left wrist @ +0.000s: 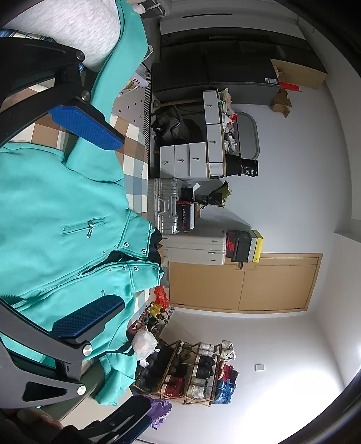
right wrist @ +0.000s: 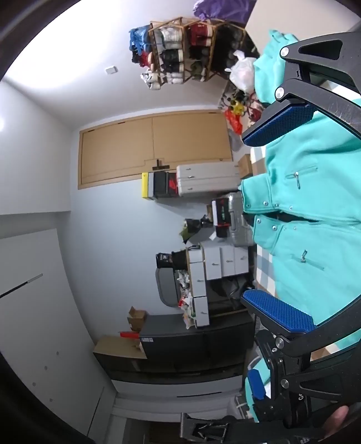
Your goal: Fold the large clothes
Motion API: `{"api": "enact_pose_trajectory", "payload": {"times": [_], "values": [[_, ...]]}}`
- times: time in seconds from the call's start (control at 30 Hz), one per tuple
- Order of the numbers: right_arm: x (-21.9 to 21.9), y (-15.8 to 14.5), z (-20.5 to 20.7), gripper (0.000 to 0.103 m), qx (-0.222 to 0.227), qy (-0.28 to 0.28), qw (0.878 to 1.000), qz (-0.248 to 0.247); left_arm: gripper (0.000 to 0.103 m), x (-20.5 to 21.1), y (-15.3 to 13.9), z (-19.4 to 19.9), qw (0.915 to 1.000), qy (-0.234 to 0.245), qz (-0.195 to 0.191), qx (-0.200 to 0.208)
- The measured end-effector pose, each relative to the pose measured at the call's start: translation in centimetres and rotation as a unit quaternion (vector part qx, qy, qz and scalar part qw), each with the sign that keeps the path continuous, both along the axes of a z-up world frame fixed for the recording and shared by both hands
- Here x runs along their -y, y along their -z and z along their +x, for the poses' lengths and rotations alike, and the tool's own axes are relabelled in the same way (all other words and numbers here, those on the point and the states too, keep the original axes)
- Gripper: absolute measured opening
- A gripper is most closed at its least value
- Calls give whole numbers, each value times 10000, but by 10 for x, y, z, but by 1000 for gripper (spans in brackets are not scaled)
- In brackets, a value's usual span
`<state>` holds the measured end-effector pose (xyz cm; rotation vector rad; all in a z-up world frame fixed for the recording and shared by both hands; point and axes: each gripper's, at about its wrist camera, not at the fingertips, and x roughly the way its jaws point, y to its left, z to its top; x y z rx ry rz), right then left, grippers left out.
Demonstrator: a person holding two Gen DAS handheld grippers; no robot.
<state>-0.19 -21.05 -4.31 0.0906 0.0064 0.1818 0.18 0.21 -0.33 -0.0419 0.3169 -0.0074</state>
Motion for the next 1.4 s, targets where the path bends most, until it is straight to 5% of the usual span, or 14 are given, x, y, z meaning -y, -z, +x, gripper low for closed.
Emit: {"api": "enact_pose_trajectory", "payload": {"times": [1.4], "values": [[-5,2,1,103,-10,-71,10000,-67,102,5,4,1,9999,-58,151,-18]]}}
